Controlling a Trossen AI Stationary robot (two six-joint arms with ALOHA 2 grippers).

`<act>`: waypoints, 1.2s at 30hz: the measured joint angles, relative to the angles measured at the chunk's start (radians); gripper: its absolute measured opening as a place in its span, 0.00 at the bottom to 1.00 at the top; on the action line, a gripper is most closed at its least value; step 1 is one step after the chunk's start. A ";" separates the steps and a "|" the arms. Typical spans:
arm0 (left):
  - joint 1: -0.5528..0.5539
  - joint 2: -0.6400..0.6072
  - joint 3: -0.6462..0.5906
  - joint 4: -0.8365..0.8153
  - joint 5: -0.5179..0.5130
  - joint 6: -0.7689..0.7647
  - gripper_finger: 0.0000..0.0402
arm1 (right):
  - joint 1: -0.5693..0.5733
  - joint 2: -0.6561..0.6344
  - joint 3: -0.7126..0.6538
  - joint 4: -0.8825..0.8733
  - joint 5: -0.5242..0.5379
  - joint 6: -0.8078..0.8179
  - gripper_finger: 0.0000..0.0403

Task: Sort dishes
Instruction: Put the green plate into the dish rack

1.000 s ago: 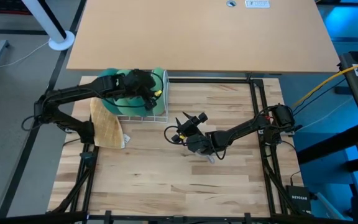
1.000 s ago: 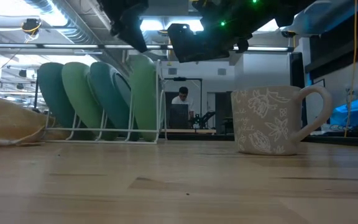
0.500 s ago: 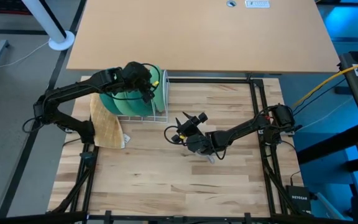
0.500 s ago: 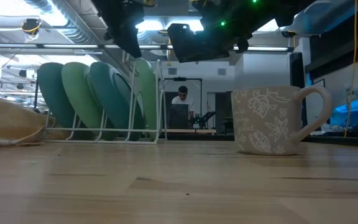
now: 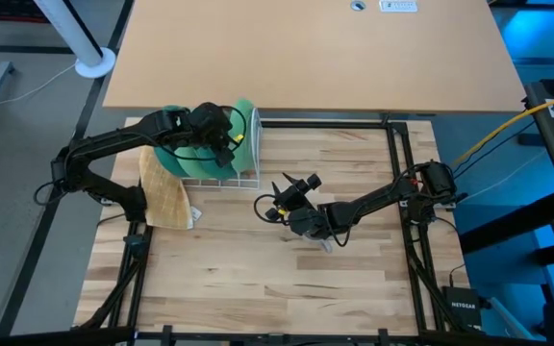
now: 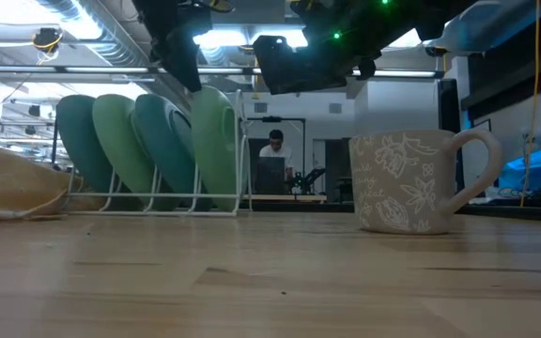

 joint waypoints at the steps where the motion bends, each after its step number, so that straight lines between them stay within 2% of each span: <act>1: 0.000 0.000 0.000 0.000 -0.002 0.000 0.29 | 0.000 0.000 0.000 0.000 0.000 0.000 0.48; 5: 0.000 0.000 -0.001 0.000 0.005 0.000 0.29 | 0.000 0.000 0.000 0.000 0.000 0.000 0.48; 11: 0.001 0.004 -0.005 0.064 0.079 -0.017 0.29 | 0.000 0.000 0.000 0.000 0.000 0.000 0.48; 19: -0.002 0.004 -0.005 0.141 0.092 -0.008 0.29 | 0.000 0.000 0.000 -0.001 0.000 0.000 0.48; 23: -0.001 0.004 -0.005 0.245 0.097 0.008 0.29 | 0.000 0.000 0.000 -0.001 0.000 0.000 0.48; 31: 0.025 0.024 -0.004 0.544 0.102 0.165 0.29 | 0.000 0.000 0.000 0.000 0.000 0.000 0.48; 36: 0.067 0.077 -0.003 0.605 0.110 0.213 0.29 | 0.000 0.000 0.000 0.000 -0.009 0.000 0.48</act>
